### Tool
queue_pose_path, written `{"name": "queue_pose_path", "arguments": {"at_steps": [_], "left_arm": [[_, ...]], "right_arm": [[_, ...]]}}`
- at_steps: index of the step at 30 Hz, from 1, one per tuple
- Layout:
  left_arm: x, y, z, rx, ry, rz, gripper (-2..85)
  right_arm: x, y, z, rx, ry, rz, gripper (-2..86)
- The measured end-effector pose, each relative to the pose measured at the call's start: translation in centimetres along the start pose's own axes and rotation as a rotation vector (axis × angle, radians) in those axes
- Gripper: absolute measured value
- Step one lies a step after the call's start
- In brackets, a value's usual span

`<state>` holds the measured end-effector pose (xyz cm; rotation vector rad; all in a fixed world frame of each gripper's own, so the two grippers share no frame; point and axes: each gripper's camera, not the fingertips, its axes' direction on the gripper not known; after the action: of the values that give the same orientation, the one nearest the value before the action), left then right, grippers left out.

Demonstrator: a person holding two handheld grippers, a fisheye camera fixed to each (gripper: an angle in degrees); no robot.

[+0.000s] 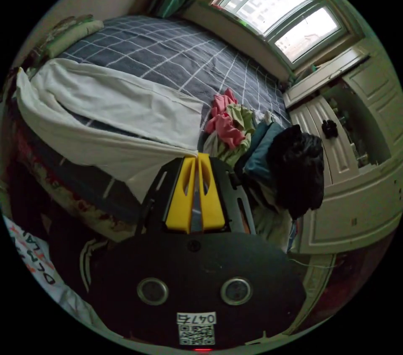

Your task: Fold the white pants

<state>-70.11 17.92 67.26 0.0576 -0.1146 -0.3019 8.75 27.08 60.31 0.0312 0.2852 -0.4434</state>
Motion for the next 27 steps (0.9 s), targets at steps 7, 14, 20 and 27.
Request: {"name": "queue_pose_path", "arguments": {"at_steps": [7,14,20,27], "left_arm": [[4.7,-9.4,6.9,-0.159,-0.074,0.007,-0.5],[7.5,-15.5,12.9,-0.257,-0.136,0.005,-0.4],[8.6,-18.3,16.8,-0.316,-0.161,-0.014,0.4],[11.5,-19.0,17.3,-0.252,-0.225,0.104,5.5]], "right_arm": [[1.4,-13.9,11.4,-0.153,-0.007,0.008,-0.2],[-0.6,-26.3,21.1,-0.274,0.059,-0.07,-0.2],[-1.8,-32.6,27.4,-0.328,0.038,-0.046,0.2],[-3.0,-33.4,30.9,-0.312,0.171,0.018,7.6]]}}
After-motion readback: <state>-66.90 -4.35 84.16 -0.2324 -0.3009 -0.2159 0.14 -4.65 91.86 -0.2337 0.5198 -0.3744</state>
